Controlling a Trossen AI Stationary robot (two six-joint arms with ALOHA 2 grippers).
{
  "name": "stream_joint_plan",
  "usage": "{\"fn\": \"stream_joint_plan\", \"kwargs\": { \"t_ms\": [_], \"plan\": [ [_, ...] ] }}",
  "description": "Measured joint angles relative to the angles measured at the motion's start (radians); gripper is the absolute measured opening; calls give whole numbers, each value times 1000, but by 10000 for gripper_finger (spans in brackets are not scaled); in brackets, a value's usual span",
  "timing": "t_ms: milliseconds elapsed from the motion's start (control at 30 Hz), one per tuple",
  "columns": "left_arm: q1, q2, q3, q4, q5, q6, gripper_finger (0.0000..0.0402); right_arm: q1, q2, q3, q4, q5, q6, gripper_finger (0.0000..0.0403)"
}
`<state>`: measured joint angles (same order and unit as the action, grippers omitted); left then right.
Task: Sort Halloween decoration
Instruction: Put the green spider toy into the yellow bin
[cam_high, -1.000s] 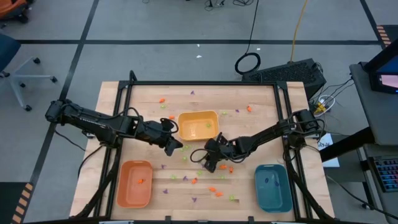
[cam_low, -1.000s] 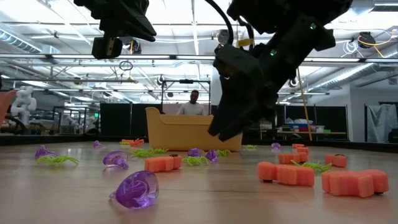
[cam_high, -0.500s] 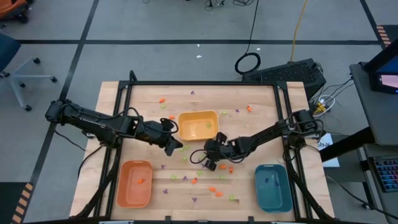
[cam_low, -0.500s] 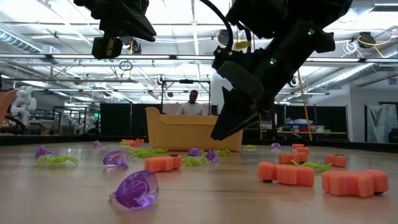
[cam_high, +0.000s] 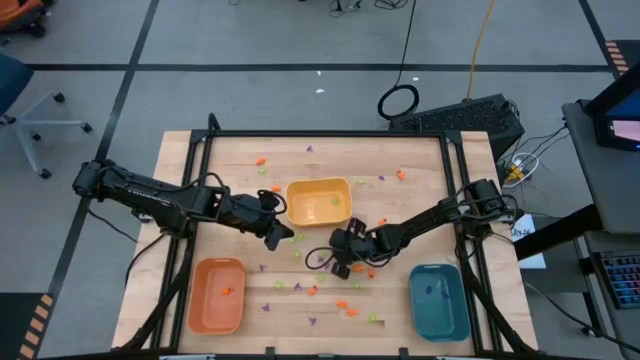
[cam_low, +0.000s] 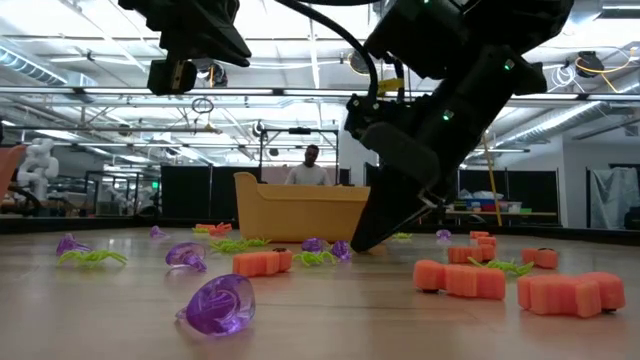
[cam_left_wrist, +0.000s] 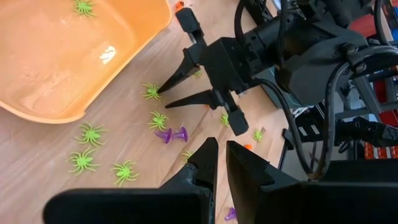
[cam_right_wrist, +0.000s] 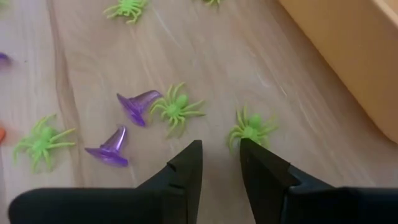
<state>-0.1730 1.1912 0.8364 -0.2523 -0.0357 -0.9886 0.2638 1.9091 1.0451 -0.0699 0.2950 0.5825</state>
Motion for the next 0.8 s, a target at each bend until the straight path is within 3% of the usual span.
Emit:
{"fn": "stream_joint_plan", "kwargs": {
  "t_ms": [400, 600, 800],
  "plan": [
    [0, 0, 0, 0, -1, 0, 33, 47, -47, -1, -92, -48, 139, 95],
    [0, 0, 0, -3, -11, 1, 33, 36, -81, -1, -71, 111, 144, 95],
    [0, 0, 0, -2, -14, 0, 33, 2, -72, -2, -77, 185, 152, 95]
  ]
}}
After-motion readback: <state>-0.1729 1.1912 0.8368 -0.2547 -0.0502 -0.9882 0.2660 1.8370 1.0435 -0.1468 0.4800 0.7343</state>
